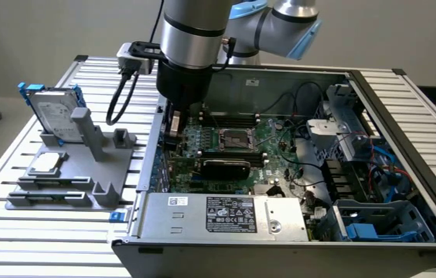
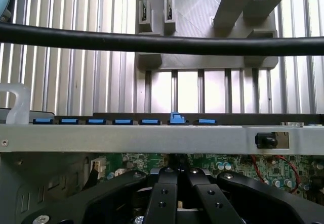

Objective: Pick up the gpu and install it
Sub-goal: 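Press down on the gpu until it lock into place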

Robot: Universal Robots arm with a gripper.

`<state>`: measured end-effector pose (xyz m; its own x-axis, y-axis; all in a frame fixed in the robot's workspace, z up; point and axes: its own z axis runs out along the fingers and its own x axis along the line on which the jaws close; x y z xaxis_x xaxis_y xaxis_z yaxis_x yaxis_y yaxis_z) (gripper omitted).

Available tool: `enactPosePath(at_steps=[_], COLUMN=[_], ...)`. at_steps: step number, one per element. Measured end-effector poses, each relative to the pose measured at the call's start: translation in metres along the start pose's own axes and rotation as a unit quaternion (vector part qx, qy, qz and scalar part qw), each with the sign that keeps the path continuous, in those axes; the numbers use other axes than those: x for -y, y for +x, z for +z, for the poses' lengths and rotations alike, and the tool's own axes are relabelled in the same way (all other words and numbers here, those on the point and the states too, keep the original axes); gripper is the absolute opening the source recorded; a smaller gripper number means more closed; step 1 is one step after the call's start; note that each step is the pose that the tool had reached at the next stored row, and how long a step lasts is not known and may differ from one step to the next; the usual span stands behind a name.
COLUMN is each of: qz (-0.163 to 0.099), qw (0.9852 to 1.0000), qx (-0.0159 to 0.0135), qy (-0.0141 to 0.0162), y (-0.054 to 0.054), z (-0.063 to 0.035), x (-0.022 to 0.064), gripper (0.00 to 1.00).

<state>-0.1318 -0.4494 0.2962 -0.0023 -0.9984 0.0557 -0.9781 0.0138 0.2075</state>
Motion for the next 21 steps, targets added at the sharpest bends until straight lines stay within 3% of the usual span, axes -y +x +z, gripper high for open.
enactPosePath(at_steps=[5,10,11,12,13,18,20,21], qz=[0.001,0.001,0.001,0.001,0.002,0.004,0.004,0.005], qw=[1.0,1.0,1.0,1.0,0.9999,0.9985,0.9976,0.9972], qx=[0.0012,0.0004,0.0005,0.0006,0.0006,0.0014,0.0017,0.002], qy=[0.0003,-0.0002,0.0011,0.0047,0.0106,0.0541,0.0688,0.074], y=[0.0,0.001,0.001,0.001,0.001,0.001,0.001,0.001], z=[-0.0008,-0.0114,-0.0116,-0.0116,-0.0118,-0.0121,-0.0126,-0.0131], x=[-0.0003,-0.0011,-0.0011,-0.001,-0.0008,0.0008,0.0032,0.0057], gripper=[0.11,0.11,0.11,0.11,0.11,0.11,0.11,0.11])
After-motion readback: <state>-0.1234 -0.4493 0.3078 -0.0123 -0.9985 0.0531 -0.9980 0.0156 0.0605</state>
